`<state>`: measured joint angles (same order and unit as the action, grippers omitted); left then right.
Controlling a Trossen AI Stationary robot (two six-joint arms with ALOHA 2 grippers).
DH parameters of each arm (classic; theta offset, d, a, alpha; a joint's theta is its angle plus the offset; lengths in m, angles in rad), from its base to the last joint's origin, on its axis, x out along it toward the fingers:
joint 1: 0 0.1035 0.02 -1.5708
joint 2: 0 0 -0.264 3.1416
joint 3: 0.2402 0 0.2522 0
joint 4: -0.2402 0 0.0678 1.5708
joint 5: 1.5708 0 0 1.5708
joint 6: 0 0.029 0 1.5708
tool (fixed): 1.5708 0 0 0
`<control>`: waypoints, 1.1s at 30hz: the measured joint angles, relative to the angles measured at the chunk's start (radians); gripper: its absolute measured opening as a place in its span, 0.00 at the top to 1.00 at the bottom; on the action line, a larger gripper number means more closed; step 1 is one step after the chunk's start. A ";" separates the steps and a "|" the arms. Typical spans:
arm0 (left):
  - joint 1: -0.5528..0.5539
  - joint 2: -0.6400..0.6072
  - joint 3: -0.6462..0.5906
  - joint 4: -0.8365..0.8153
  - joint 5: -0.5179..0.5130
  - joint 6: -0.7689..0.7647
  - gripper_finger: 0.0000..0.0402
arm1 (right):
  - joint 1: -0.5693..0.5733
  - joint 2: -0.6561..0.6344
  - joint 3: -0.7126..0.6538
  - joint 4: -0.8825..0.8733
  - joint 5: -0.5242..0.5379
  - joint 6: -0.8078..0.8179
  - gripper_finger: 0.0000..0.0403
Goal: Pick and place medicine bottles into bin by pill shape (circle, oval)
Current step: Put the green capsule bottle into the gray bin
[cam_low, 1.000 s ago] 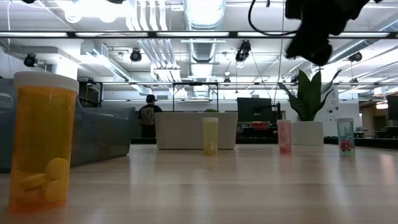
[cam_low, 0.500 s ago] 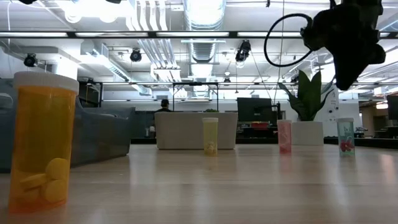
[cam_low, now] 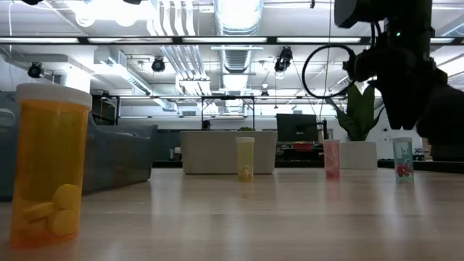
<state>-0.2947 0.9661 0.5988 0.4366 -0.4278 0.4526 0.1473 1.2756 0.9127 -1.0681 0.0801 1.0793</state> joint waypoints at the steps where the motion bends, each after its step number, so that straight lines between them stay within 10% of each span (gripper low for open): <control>1: 0.000 0.000 0.000 0.000 0.000 0.000 0.73 | -0.004 0.011 0.000 0.001 0.000 -0.004 0.44; 33: 0.000 0.000 0.000 -0.002 0.000 0.000 0.73 | -0.011 0.126 -0.001 0.036 -0.002 -0.059 0.72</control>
<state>-0.2951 0.9661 0.5983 0.4347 -0.4279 0.4526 0.1364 1.4014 0.9115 -1.0320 0.0781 1.0206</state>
